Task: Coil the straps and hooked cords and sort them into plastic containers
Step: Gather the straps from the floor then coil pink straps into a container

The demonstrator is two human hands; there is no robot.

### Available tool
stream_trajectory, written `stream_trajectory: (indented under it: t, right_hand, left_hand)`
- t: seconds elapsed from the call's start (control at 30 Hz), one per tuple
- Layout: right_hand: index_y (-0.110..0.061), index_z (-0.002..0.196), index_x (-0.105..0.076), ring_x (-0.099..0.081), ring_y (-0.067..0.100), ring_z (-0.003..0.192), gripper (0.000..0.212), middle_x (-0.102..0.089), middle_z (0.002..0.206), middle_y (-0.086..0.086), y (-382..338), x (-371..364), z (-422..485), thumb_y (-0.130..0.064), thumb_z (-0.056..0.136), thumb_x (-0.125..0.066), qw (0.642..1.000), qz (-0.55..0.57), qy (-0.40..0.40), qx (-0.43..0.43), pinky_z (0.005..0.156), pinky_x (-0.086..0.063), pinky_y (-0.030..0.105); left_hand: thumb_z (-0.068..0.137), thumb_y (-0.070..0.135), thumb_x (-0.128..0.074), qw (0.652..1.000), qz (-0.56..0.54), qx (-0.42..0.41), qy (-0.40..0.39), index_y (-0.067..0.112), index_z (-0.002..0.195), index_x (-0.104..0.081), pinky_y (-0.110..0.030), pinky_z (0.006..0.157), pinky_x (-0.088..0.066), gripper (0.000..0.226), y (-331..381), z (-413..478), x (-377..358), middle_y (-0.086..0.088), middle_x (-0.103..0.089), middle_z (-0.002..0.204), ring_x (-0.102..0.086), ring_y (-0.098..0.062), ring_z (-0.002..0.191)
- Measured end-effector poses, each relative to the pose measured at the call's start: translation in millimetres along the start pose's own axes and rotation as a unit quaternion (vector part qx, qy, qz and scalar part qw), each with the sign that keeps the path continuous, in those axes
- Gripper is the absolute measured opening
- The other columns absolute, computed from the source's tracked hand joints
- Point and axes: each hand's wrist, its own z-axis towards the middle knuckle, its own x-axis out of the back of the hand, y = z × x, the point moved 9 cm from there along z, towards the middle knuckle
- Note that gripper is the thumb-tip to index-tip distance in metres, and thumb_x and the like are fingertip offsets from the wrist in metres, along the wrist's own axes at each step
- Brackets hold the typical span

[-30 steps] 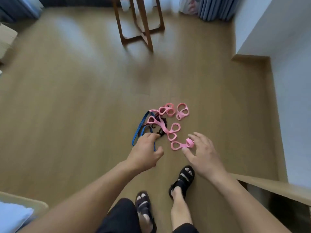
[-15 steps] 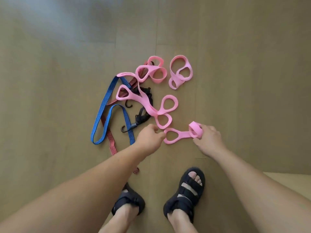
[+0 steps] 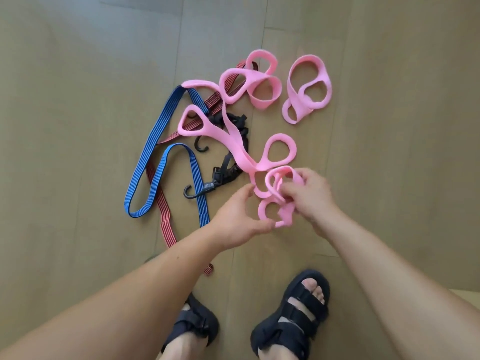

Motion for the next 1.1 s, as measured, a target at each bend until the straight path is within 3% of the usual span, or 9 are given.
stream_trajectory:
  t: [0.07, 0.13, 0.27, 0.43, 0.6, 0.7, 0.9, 1.0, 1.1]
  right_hand:
    - [-0.021, 0.096, -0.07, -0.072, 0.024, 0.071, 0.026, -0.075, 0.084, 0.005, -35, -29, -24, -0.008, 0.074, -0.067, 0.99, 0.087, -0.107, 0.017, 0.058, -0.056, 0.034]
    - [-0.011, 0.1, -0.069, -0.071, 0.024, 0.069, 0.02, -0.075, 0.083, 0.011, -62, -46, -37, -0.012, 0.08, -0.071, 0.979, 0.111, -0.17, 0.036, 0.056, -0.054, 0.031]
    - [-0.003, 0.092, -0.069, -0.064, 0.023, 0.068, 0.031, -0.067, 0.082, 0.013, -90, -56, -20, -0.034, 0.094, -0.064, 0.977, 0.13, -0.162, 0.056, 0.057, -0.051, 0.029]
    - [-0.011, 0.104, -0.065, -0.059, 0.025, 0.089, 0.044, -0.063, 0.103, 0.007, -88, -67, 35, -0.051, 0.091, -0.055, 0.952, -0.256, -0.002, 0.166, 0.079, -0.05, 0.041]
    - [-0.011, 0.109, -0.055, -0.058, 0.031, 0.089, 0.022, -0.05, 0.12, 0.009, -33, -87, 60, -0.027, 0.095, -0.054, 0.873, -0.475, -0.041, 0.097, 0.069, -0.041, 0.036]
    - [-0.016, 0.086, -0.056, -0.057, 0.027, 0.082, 0.009, -0.06, 0.095, 0.006, -45, -75, 37, -0.024, 0.089, -0.058, 0.93, -0.346, -0.042, 0.117, 0.066, -0.042, 0.033]
    - [-0.018, 0.075, -0.058, -0.057, 0.017, 0.067, 0.018, -0.065, 0.071, -0.003, -114, -1, -57, -0.025, 0.079, -0.073, 0.984, -0.094, 0.016, 0.151, 0.061, -0.044, 0.031]
    - [-0.026, 0.073, -0.058, -0.056, 0.002, 0.063, 0.02, -0.064, 0.071, -0.011, -153, 45, -118, -0.03, 0.079, -0.077, 0.985, -0.034, 0.03, 0.166, 0.061, -0.043, 0.021]
    - [-0.029, 0.069, -0.058, -0.057, 0.002, 0.066, 0.024, -0.062, 0.069, -0.015, -192, 99, -188, -0.042, 0.077, -0.077, 0.983, -0.043, 0.052, 0.171, 0.063, -0.044, 0.023]
  left_hand:
    - [0.077, 0.019, -0.079, 0.998, -0.031, -0.041, -0.026, 0.035, 0.133, -0.049, -0.004, 0.081, -0.044, 0.066, 13, -8, 6, 0.018, -0.061, 0.124, -0.058, 0.01, 0.102]
    - [0.078, 0.016, -0.072, 0.995, -0.089, -0.035, -0.031, 0.024, 0.118, -0.062, -0.026, 0.091, -0.051, 0.042, 18, -13, 17, 0.006, -0.07, 0.113, -0.064, -0.005, 0.105]
    - [0.068, 0.017, -0.056, 0.967, -0.238, 0.018, 0.083, 0.008, 0.103, -0.071, -0.048, 0.104, -0.046, 0.039, 5, -15, 57, -0.011, -0.074, 0.105, -0.064, -0.031, 0.111]
    - [0.075, 0.01, -0.052, 0.963, -0.194, 0.089, 0.165, 0.009, 0.078, -0.057, -0.034, 0.08, -0.045, 0.007, -31, -5, 84, 0.0, -0.072, 0.065, -0.067, -0.017, 0.082]
    - [0.086, 0.003, -0.05, 0.954, -0.233, 0.096, 0.161, 0.002, 0.1, -0.055, -0.028, 0.065, -0.058, 0.015, -48, -11, 82, -0.006, -0.07, 0.065, -0.071, -0.025, 0.06]
    - [0.089, 0.0, -0.049, 0.943, -0.266, 0.101, 0.171, -0.001, 0.113, -0.054, -0.025, 0.05, -0.053, 0.025, -35, -32, 84, -0.007, -0.067, 0.064, -0.065, -0.022, 0.051]
    - [0.075, 0.012, -0.056, 0.968, -0.206, 0.045, 0.134, 0.031, 0.156, -0.011, -0.037, 0.078, -0.057, 0.095, 62, -96, 79, -0.004, -0.07, 0.102, -0.075, -0.021, 0.076]
    - [0.077, 0.0, -0.057, 0.978, -0.169, 0.015, 0.117, 0.025, 0.151, -0.033, -0.038, 0.086, -0.059, 0.081, 138, -139, 78, -0.008, -0.068, 0.11, -0.074, -0.021, 0.086]
    - [0.084, -0.009, -0.056, 0.99, -0.094, -0.011, 0.103, 0.014, 0.133, -0.058, -0.015, 0.067, -0.054, 0.054, 221, -197, 78, -0.001, -0.07, 0.105, -0.07, 0.0, 0.074]
